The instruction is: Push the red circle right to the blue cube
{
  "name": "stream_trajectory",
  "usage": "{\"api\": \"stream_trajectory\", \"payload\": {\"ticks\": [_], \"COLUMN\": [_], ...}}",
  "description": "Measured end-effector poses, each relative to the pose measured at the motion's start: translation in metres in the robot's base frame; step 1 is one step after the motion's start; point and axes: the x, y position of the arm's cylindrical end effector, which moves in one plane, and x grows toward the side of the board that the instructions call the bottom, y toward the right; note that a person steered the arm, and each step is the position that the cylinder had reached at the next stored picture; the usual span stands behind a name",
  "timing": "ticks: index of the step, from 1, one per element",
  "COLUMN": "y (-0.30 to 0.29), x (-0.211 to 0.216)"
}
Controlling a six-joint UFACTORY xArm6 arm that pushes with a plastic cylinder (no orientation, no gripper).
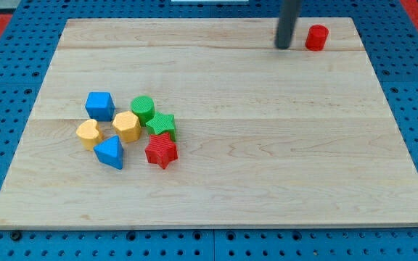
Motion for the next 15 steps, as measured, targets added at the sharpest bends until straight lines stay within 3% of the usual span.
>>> {"api": "stream_trajectory", "payload": {"ticks": [1,2,3,5,6,7,8,9,11,13,15], "y": [0.039,0.134,0.192,-0.006,0.025,0.117,0.061,-0.053,-0.045,-0.227,-0.231], "x": [0.033,0.018,-0.026,-0.080,-0.081,-0.064,-0.033,-0.033,0.001,0.041,0.053]}}
